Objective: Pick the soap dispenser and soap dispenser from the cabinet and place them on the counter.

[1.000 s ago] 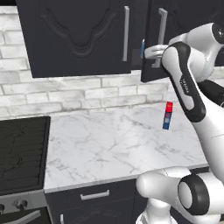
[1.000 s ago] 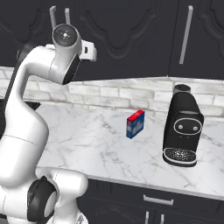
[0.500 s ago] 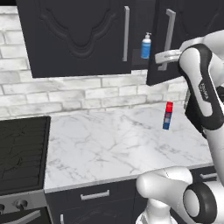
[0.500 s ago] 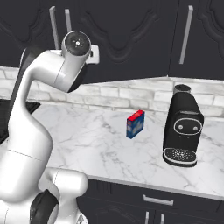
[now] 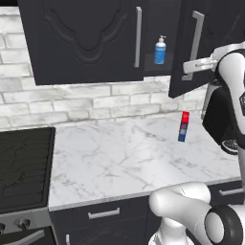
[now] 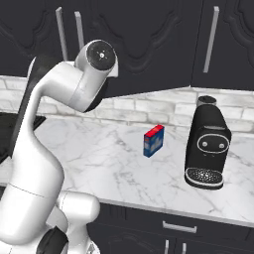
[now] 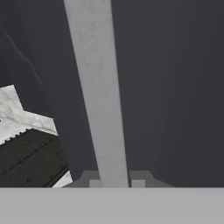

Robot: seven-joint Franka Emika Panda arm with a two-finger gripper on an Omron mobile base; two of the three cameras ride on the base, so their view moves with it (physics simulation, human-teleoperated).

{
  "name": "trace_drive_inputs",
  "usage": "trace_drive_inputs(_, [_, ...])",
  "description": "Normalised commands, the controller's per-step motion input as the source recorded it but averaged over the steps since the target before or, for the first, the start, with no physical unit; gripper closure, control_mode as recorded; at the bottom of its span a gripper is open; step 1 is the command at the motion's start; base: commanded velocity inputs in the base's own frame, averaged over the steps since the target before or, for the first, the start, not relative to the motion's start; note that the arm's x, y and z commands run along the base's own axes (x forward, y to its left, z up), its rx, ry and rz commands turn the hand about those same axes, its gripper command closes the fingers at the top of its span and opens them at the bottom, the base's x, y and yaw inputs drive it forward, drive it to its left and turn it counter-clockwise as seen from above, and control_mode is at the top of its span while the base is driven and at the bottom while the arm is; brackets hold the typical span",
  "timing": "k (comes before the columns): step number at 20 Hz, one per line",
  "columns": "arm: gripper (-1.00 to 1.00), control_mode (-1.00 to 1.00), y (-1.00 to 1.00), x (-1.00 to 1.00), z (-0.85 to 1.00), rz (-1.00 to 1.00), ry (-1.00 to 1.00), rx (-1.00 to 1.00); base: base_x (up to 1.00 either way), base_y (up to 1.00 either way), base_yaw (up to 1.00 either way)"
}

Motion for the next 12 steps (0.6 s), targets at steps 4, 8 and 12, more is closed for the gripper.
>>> trace_drive_inputs(4, [1.0,-1.0,-0.24,-0.49,0.07,0.06,0.0,0.0,0.0,0.0,0.0])
trace_drive_inputs(8, [1.0,-1.0,-0.24,-0.46,0.06,0.05,0.0,0.0,0.0,0.0,0.0])
trace_drive_inputs(12, [1.0,-1.0,-0.26,-0.39,0.02,0.05,0.0,0.0,0.0,0.0,0.0])
